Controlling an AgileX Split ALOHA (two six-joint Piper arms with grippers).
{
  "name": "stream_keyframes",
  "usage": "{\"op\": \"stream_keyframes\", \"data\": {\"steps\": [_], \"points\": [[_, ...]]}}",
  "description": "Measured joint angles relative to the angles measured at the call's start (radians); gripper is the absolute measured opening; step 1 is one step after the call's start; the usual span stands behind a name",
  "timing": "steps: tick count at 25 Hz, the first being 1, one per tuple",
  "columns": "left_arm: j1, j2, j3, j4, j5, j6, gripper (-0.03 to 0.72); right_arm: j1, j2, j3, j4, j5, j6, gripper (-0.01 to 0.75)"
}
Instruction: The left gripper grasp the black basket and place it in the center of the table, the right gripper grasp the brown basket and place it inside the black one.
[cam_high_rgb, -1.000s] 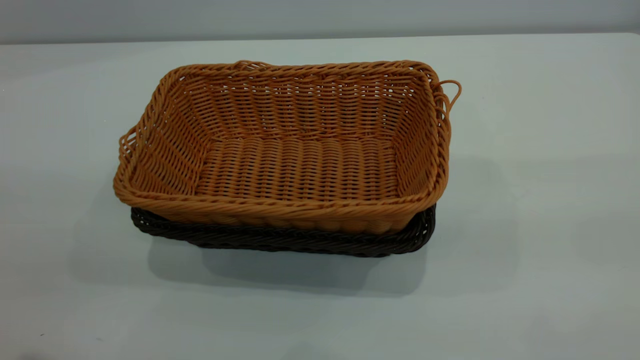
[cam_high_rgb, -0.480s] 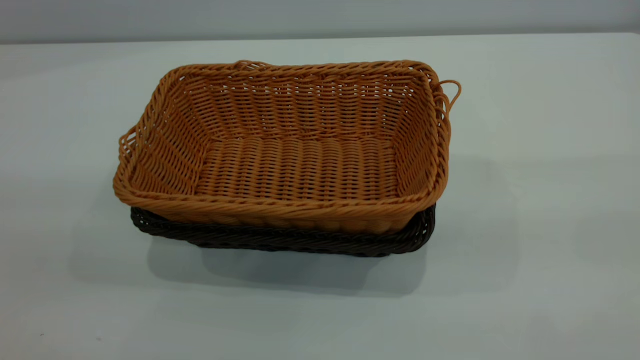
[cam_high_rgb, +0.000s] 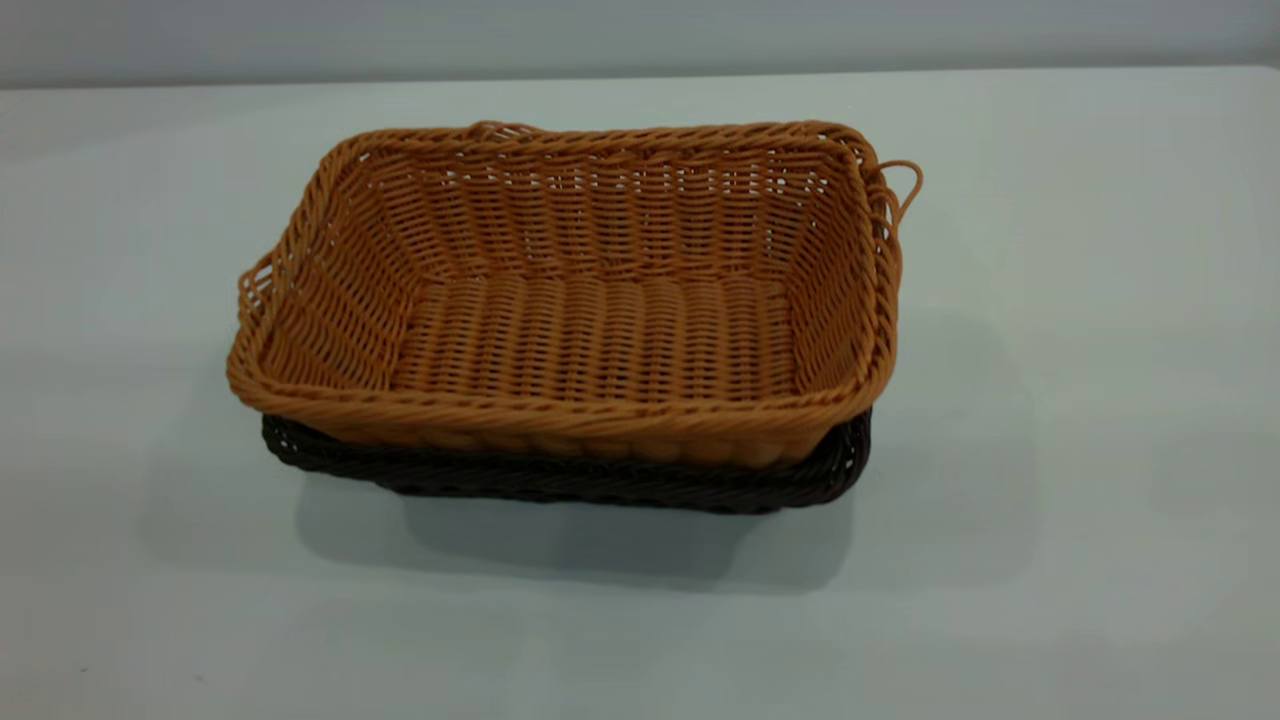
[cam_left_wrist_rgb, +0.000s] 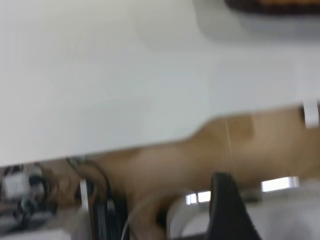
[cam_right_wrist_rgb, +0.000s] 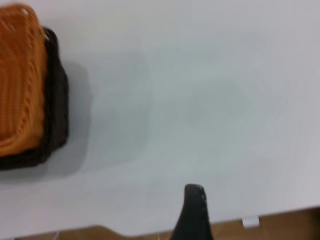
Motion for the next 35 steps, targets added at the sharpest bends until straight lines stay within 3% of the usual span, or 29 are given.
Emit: {"op": "stream_keyframes", "data": {"steps": [5,14,35], "points": [[0.07,-0.188,0.0,-0.002,0.012,0.001,0.386,0.0,-0.084,0.0,0.008,0.005,0.0,0.542],[0.117,-0.354,0.0,-0.005,0.031,0.001,0.386,0.0,-0.222,0.0,0.01,0.01,0.0,0.541],[0.119,-0.354,0.0,-0.006,0.031,0.001,0.386,0.0,-0.227,0.0,0.011,0.012,0.0,0.477]]}}
